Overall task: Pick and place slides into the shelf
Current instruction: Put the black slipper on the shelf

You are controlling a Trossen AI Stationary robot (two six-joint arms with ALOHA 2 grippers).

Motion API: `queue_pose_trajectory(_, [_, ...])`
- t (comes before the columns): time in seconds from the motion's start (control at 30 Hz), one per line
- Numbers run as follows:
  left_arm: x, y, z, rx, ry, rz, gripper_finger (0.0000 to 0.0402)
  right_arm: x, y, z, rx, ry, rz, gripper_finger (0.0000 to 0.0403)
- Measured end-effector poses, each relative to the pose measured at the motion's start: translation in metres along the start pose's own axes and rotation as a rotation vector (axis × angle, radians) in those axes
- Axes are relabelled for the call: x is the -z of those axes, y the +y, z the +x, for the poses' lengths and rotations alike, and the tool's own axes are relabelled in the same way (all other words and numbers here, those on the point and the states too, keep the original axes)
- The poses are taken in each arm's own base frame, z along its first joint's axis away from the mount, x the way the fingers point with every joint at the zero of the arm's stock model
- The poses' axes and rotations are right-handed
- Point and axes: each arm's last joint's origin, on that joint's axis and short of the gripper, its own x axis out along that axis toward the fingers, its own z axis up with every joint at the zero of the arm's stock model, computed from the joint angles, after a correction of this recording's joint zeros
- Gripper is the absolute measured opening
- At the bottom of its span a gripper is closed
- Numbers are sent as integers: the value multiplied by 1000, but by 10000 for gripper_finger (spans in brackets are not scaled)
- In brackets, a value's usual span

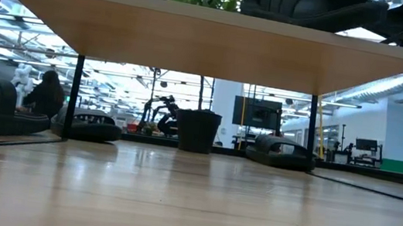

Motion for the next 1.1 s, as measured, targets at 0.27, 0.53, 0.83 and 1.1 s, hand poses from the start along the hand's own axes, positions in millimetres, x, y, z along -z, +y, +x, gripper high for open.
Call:
queue_pose_trajectory(0.27, [9, 21, 1, 43, -29, -84, 0, -1, -1, 0, 3, -6, -2, 0])
queue_pose_trajectory(0.53, [10, 23, 11, 102, -43, -65, 0, -1, -1, 0, 3, -7, -4, 0])
queue_pose_trajectory(0.83, [7, 26, 18, 38, -57, -21, 33, -1, -1, 0, 3, -7, -2, 0])
queue_pose_trajectory(1.1, [6, 27, 19, -8, -45, -15, 106, -1, -1, 0, 3, -7, -1, 0])
